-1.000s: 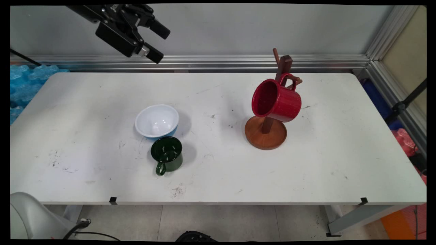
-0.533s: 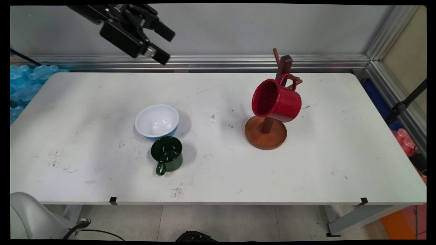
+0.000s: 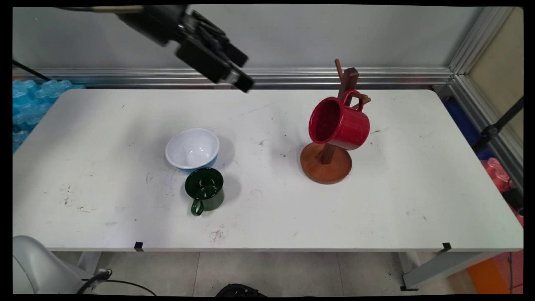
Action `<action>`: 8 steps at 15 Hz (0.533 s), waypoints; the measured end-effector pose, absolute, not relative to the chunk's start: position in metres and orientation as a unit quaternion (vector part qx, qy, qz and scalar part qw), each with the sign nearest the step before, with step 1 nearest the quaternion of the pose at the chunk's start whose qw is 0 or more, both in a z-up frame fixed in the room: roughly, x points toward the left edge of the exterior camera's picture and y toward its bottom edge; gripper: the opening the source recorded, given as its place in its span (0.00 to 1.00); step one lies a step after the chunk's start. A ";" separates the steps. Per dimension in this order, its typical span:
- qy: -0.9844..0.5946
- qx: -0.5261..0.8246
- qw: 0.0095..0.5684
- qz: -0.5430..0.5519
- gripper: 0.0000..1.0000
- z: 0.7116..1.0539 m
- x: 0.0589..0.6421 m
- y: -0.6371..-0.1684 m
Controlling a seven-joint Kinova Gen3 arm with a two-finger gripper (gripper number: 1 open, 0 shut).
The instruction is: Pick up the red mug from the rack
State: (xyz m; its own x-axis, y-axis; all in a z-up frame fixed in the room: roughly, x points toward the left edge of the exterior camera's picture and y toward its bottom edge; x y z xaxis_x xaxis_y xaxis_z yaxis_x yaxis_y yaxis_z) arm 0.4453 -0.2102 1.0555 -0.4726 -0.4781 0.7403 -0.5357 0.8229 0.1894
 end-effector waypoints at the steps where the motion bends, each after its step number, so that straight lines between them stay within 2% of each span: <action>1: -0.855 0.304 0.419 0.033 1.00 1.052 0.437 -0.212; 8: -0.840 0.351 0.414 0.014 1.00 1.019 0.376 -0.230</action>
